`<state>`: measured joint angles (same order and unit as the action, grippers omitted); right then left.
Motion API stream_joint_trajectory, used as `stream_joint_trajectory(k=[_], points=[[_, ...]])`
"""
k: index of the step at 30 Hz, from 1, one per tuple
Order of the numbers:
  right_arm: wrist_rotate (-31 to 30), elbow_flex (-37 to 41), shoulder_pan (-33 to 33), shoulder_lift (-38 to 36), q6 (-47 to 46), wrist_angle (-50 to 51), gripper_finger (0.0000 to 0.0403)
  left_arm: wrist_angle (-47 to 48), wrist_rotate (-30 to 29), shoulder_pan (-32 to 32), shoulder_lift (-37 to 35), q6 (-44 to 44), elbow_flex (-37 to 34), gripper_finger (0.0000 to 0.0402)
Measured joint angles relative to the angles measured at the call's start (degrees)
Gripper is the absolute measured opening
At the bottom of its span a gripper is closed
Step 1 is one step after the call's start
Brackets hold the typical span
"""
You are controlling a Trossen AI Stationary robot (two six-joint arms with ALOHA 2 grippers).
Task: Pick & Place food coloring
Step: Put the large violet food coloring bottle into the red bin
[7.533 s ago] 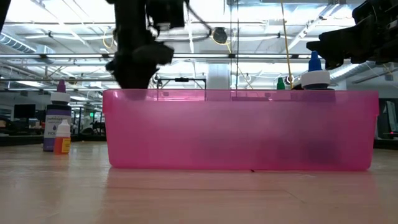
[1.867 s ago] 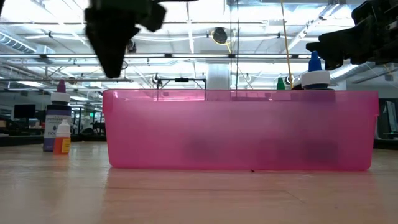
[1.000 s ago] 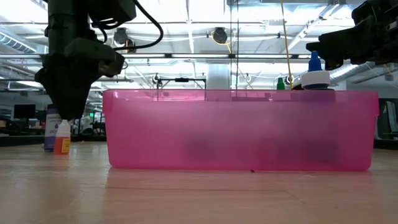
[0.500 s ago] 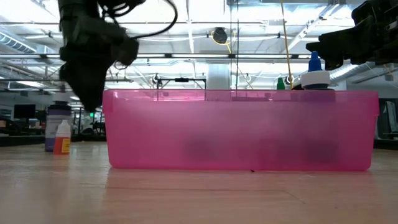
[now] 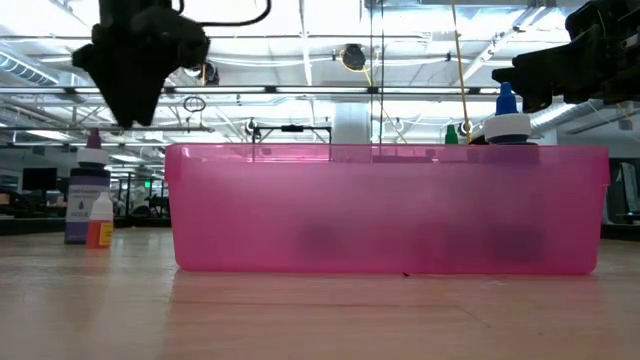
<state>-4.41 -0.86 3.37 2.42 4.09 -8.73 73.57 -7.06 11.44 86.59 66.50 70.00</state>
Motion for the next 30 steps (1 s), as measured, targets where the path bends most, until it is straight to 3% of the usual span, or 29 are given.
stream_joint_trajectory(k=[8, 14, 22, 30], points=[[-0.02, 0.0, 0.01, 0.0, -0.01, 0.01, 0.0174, 3.27, 4.31, -1.2, 0.0, 2.86, -3.22, 0.0272], [0.01, 0.0, 0.01, 0.0, 0.0, 0.02, 0.0177, 2.15, 4.11, -1.2, -0.02, 2.85, -5.64, 0.0301], [0.01, 0.01, 0.0, 0.0, 0.01, 0.0, 0.0174, -4.84, 5.8, -1.31, -0.02, 2.24, -13.86, 0.0285], [0.01, 0.0, 0.0, 0.0, 0.0, 0.01, 0.0178, -7.94, 4.01, -1.31, -0.02, 0.42, -15.08, 0.0251]])
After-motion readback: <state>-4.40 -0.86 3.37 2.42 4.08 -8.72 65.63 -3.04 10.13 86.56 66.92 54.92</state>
